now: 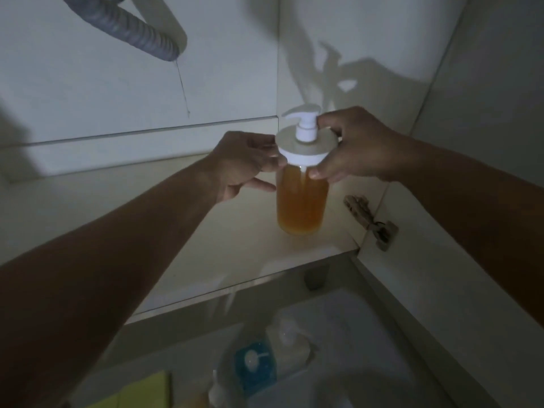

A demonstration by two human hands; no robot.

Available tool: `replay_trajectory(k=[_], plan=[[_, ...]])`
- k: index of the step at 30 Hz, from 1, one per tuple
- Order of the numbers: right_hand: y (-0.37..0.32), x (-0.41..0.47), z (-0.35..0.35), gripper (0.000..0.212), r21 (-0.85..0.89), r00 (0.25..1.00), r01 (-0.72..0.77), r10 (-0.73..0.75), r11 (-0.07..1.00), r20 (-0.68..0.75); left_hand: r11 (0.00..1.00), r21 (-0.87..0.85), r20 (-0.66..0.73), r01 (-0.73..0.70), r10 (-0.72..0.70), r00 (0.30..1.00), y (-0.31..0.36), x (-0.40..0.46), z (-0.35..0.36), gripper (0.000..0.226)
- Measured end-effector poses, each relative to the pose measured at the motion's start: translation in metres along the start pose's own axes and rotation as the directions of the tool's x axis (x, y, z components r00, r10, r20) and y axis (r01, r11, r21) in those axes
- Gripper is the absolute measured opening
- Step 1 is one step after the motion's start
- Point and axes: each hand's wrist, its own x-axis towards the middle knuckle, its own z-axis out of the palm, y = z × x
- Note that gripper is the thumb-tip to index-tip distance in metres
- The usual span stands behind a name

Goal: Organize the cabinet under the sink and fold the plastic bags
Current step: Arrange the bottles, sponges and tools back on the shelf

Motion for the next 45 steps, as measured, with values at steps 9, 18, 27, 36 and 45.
replay_trajectory(k=[9, 18, 27, 36, 45], plan=[[0.034, 0.112, 0.031, 0.067, -0.026, 0.997, -0.072, 0.072, 0.997, -0.001, 0.999, 0.028, -0.178, -0.017, 0.022, 0.984, -0.037, 0.103, -0.018, 0.044], [0.059, 0.186, 0.037, 0.047, -0.451, 0.979, -0.077, -0.017, 0.889, -0.201, 0.997, 0.035, -0.182, -0.074, 0.080, 0.980, -0.078, 0.170, -0.021, 0.066], [0.097, 0.266, 0.063, 0.044, -0.485, 0.863, -0.063, -0.196, 0.872, -0.465, 0.899, 0.433, -0.095, -0.056, 0.107, 0.990, -0.146, 0.221, -0.022, 0.054], [0.104, 0.328, 0.070, 0.038, -0.551, 0.850, -0.079, -0.233, 0.830, -0.472, 0.913, 0.407, -0.048, -0.010, 0.032, 0.998, -0.155, 0.285, -0.043, 0.084], [0.098, 0.346, 0.072, 0.032, -0.583, 0.848, -0.144, -0.203, 0.800, -0.489, 0.857, 0.515, -0.059, 0.011, 0.022, 0.998, -0.156, 0.311, -0.041, 0.104]])
